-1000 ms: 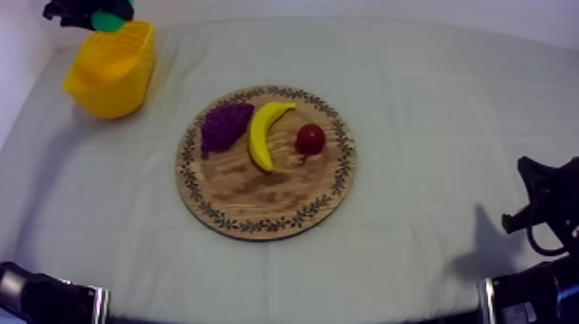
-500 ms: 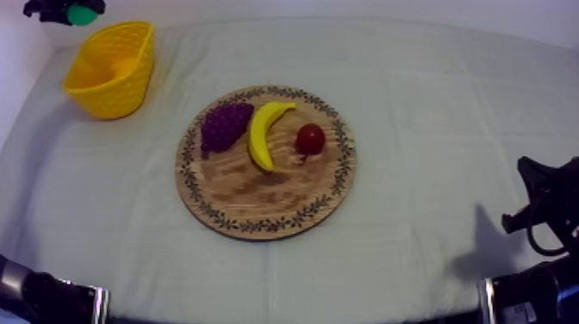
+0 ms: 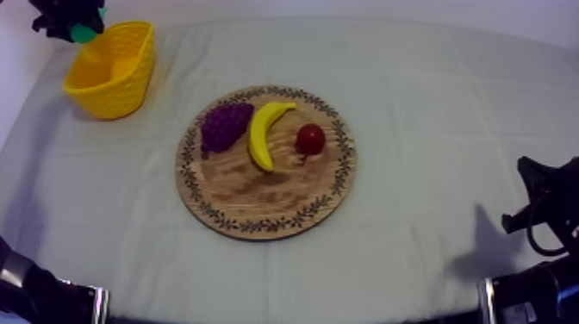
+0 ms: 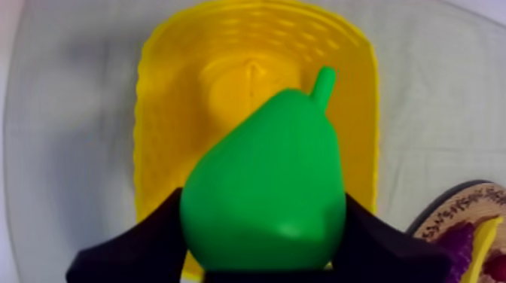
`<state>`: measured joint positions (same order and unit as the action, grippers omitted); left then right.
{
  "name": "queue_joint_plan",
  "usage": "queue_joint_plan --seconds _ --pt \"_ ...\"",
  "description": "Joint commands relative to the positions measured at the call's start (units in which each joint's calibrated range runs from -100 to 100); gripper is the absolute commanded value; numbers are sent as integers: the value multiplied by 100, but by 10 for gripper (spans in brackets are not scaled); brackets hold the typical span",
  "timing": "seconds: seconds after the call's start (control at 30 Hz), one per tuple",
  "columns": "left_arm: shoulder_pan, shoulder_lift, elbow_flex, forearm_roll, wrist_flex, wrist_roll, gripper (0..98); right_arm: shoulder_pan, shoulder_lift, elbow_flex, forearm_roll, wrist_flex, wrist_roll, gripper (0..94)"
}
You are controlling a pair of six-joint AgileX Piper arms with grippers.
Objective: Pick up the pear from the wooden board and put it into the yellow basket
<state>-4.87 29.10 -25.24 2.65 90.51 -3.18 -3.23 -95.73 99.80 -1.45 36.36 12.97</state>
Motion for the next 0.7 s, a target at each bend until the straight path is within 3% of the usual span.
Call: queue_joint_plan --seconds 0.0,0.37,0.67 --pt "-11 354 -121 -4 -28 -29 440 1 -3 -2 -4 2 0 4" --pt "-28 1385 -463 16 -277 -101 462 1 -3 -2 -4 2 0 4" --pt "-37 1665 -499 28 -243 -132 664 1 -3 -2 -4 2 0 4"
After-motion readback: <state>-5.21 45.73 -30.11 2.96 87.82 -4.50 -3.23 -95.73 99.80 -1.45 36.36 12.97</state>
